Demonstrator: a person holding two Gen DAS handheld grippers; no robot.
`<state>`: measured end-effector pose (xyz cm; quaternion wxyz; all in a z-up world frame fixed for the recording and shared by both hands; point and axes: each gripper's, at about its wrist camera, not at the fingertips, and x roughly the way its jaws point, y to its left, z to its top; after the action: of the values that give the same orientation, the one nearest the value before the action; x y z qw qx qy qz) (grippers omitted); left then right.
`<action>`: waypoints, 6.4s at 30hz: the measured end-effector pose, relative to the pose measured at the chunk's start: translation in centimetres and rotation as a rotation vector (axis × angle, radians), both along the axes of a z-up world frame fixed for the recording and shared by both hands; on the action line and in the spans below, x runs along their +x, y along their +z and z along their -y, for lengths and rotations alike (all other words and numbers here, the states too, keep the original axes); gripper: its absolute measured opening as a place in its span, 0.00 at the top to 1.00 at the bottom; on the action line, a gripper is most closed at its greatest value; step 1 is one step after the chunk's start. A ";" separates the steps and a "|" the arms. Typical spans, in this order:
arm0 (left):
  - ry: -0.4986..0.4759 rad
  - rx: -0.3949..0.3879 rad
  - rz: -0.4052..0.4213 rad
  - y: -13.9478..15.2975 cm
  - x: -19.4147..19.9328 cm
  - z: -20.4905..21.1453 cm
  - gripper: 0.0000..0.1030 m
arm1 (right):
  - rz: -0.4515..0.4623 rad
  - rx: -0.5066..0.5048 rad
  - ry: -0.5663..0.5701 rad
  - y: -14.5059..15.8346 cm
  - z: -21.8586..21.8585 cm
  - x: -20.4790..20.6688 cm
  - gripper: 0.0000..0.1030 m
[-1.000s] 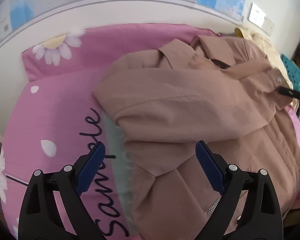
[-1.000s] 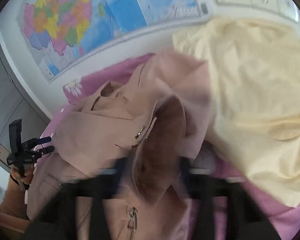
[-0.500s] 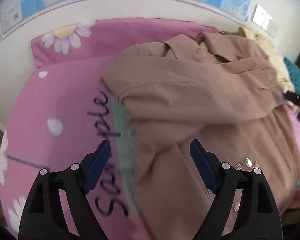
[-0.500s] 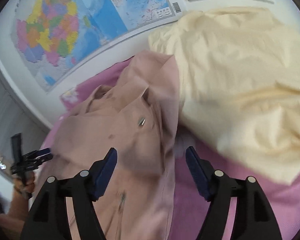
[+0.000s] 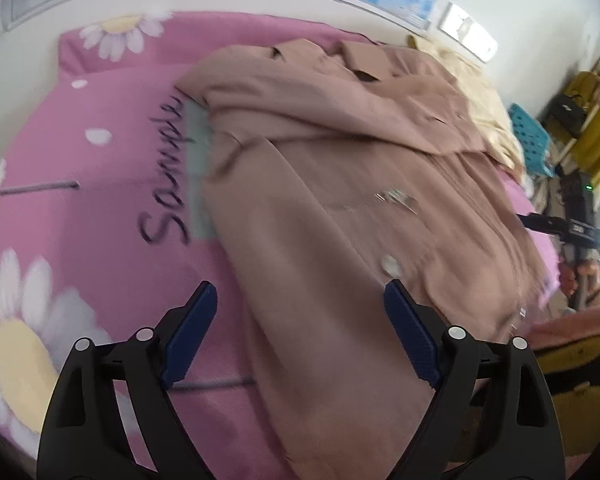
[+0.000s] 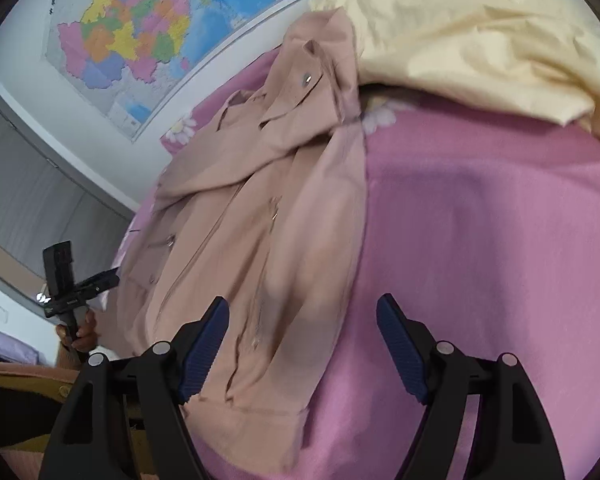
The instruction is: Fold large clothes
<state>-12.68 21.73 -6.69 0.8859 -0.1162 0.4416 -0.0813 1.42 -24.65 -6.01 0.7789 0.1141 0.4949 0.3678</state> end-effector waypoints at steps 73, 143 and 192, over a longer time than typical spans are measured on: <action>0.038 -0.109 0.018 0.1 -6.6 1.5 0.81 | 0.057 0.184 0.146 2.0 -0.4 -6.5 0.75; 0.166 0.090 0.055 12.8 13.1 -3.4 0.95 | 0.084 0.349 -0.059 12.7 -5.9 14.2 0.92; 0.257 0.105 -0.157 6.6 25.1 -6.9 0.92 | -0.069 0.223 -0.092 8.6 -9.0 24.7 0.45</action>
<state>12.42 28.67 -0.10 0.8567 -0.1313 0.4945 0.0653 26.11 -15.67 2.62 0.7600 0.2350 0.4718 0.3802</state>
